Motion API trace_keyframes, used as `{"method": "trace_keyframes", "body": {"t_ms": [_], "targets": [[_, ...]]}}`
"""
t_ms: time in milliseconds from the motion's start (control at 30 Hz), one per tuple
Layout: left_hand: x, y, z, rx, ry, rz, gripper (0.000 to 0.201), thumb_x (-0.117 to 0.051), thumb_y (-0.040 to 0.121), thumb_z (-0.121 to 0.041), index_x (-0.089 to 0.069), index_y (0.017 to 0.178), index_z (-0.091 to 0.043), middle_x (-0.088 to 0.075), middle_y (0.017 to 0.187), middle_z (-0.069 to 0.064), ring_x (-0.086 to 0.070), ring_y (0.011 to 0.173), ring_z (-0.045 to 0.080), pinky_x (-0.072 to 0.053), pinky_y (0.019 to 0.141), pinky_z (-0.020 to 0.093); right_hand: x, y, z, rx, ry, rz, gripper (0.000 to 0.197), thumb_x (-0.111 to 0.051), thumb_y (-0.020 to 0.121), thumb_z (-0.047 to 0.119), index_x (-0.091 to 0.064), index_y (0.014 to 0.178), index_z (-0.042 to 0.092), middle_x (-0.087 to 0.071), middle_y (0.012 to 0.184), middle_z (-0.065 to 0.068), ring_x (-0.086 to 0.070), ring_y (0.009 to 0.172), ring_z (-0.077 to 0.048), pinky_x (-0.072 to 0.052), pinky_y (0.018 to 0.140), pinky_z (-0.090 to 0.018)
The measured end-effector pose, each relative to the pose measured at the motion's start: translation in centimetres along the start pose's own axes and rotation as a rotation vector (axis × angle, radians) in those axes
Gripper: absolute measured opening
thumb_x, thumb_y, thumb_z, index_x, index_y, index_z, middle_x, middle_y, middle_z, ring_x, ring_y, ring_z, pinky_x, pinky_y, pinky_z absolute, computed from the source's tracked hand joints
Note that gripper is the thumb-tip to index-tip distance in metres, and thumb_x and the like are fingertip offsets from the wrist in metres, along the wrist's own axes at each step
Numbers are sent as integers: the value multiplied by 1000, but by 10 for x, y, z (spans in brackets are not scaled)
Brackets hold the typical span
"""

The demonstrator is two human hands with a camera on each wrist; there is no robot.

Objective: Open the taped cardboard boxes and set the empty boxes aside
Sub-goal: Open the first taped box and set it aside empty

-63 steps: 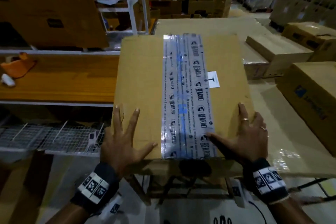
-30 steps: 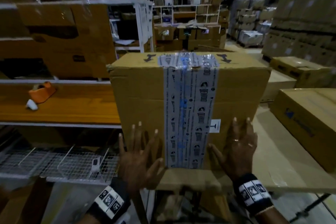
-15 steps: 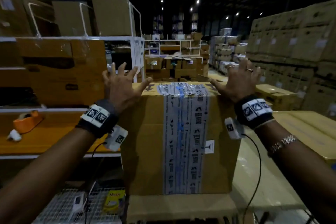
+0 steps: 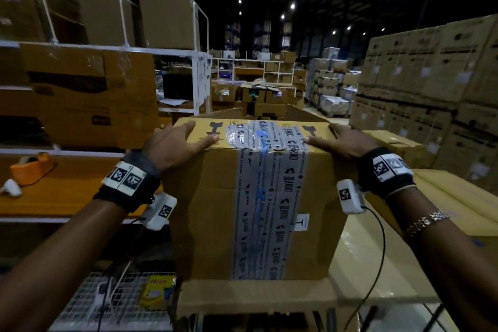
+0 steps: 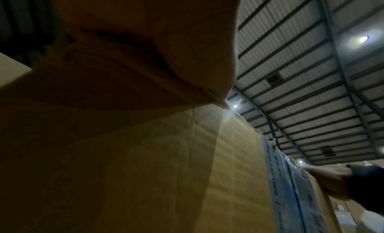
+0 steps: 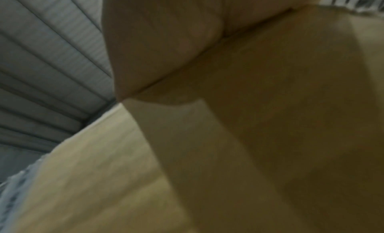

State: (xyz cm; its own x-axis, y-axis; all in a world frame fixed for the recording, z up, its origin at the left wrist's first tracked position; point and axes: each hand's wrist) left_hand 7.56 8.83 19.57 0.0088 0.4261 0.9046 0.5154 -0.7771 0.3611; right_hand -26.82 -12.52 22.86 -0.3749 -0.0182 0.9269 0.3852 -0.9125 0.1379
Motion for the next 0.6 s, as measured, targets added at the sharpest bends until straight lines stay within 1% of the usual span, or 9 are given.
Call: {"method": "trace_keyframes", "body": {"t_ms": [100,167,233,267,300,367,433,533,600], "targets": [[9,-32,-6,-21,-13,-37,119,-15,63,-103,-32,156,-31,-50,142,22,-49,126,40,-37,102,51,3,-28,-10,85,-60,-58,131,-36,53,108,-24,158,31,-43,156,-13,-52,132,-37,-51,101,-49],[16,-56,-10,-10,-12,-64,119,-17,62,-104,-29,157,-34,-49,139,22,-50,122,41,-40,99,51,3,-50,-15,122,-81,-114,132,-31,52,110,-25,158,31,-49,151,-15,-58,123,-37,-56,92,-47],[20,-79,-11,-13,-22,-126,119,-18,60,-106,-28,156,-36,-51,133,20,-53,117,40,-43,94,50,2,-74,-22,132,-99,-166,126,-33,57,107,-23,159,33,-47,149,-19,-60,117,-39,-56,84,-42],[20,-91,-10,-25,-31,-154,118,-20,61,-105,-27,156,-36,-52,132,20,-54,115,39,-44,92,50,0,-86,-27,140,-108,-191,123,-36,60,105,-20,159,34,-44,149,-21,-60,117,-41,-53,81,-41],[19,-103,-9,-40,-34,-175,117,-23,62,-104,-27,157,-35,-51,132,20,-55,114,39,-45,89,50,-2,-98,-31,149,-105,-213,122,-39,61,103,-17,160,35,-42,149,-22,-59,117,-42,-52,80,-41],[20,-124,-11,-60,-38,-202,117,-30,63,-101,-24,158,-34,-48,138,22,-54,117,41,-48,88,52,-5,-117,-40,169,-62,-248,127,-41,56,104,-15,160,36,-39,149,-21,-57,119,-44,-54,83,-45],[19,-140,-13,-75,-45,-230,118,-38,63,-98,-20,160,-34,-45,143,23,-53,121,45,-50,89,56,-10,-126,-49,185,-13,-274,128,-41,51,105,-20,158,37,-40,146,-20,-57,119,-44,-54,86,-49],[13,-159,-12,-97,-60,-293,120,-42,62,-99,-18,160,-35,-45,142,23,-57,115,44,-56,82,51,-27,-137,-60,227,68,-372,124,-45,50,106,-28,153,40,-44,136,-18,-59,111,-42,-55,86,-57],[4,-170,-12,-91,-79,-288,121,-44,61,-98,-18,160,-35,-41,145,22,-57,116,43,-56,82,49,-42,-148,-66,235,97,-410,121,-49,52,105,-28,152,41,-43,133,-17,-60,108,-41,-57,82,-55]]}}
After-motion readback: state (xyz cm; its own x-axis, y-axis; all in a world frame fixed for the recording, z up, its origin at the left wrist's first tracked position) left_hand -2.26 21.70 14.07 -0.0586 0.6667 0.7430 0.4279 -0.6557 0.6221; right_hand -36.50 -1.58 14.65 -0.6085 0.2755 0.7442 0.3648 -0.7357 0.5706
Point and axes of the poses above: each hand's wrist, its own y-axis towards the middle knuckle, its own x-axis out of the back of the hand, z = x × y
